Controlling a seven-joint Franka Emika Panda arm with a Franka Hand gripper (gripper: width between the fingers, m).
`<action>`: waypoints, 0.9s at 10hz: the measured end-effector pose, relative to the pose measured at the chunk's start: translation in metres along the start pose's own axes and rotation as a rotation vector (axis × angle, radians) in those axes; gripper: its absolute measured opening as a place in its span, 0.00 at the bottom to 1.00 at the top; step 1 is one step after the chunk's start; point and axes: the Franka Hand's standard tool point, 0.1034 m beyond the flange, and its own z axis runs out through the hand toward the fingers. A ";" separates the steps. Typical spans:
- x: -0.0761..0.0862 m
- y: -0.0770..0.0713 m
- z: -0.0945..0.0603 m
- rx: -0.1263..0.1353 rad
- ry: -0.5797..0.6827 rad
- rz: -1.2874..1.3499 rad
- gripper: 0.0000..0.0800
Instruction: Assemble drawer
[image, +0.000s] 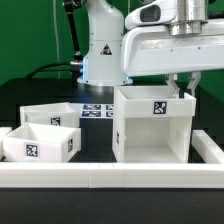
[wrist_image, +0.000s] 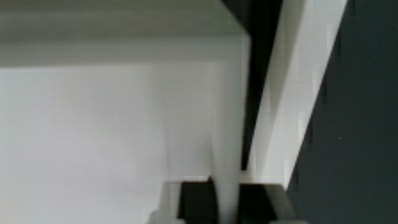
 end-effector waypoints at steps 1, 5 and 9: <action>0.001 -0.002 0.000 0.005 0.003 0.091 0.05; 0.006 -0.003 -0.002 0.022 0.019 0.309 0.05; 0.017 0.009 -0.007 0.058 0.032 0.706 0.05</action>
Offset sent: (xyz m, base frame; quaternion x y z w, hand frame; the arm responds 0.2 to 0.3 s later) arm 0.0000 0.0000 0.0000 0.0000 0.0000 0.1938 0.9810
